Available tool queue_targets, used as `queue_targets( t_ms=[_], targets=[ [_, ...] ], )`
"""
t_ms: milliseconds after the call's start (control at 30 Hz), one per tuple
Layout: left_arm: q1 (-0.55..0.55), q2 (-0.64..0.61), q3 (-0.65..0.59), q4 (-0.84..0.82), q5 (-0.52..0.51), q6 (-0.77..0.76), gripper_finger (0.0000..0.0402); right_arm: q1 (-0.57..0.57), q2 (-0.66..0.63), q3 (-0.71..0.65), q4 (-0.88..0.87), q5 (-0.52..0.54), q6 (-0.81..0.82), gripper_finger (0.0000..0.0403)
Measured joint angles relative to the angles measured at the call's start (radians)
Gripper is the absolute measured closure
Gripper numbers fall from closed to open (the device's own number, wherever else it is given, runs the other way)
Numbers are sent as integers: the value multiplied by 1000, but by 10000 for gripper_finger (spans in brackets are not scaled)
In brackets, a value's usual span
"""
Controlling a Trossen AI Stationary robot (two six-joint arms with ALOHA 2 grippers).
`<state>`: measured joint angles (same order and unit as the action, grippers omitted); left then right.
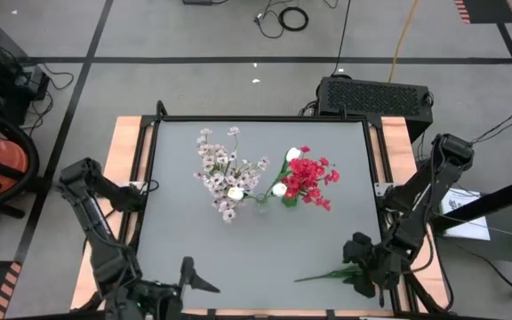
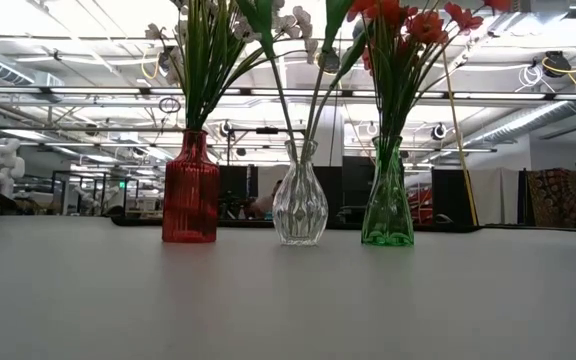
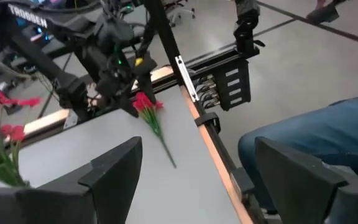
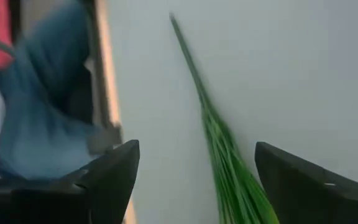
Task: Sort flowers into vase by color
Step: Put the red flower into the green flower vase
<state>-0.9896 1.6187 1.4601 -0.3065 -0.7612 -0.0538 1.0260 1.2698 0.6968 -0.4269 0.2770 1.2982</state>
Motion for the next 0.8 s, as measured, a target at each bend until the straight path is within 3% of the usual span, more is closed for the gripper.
queue_targets(
  t_ms=[133, 300, 400, 633, 800],
  targets=[
    [10, 56, 0, 79, 2, 40, 87, 18, 75, 0, -20, -86, 10, 92],
    [19, 120, -1, 105, 51, -17, 87, 17, 157, 0, -39, -134, 9, 94],
    [20, 165, -1, 135, 55, -37, 87, 17, 202, 0, -46, -188, -9, 113],
    [64, 278, -1, 239, 100, -27, 87, 16, 254, 8, -67, -224, -19, 208],
    [130, 322, -2, 312, 112, -45, 87, 16, 263, 88, -167, -267, -44, 300]
  ],
)
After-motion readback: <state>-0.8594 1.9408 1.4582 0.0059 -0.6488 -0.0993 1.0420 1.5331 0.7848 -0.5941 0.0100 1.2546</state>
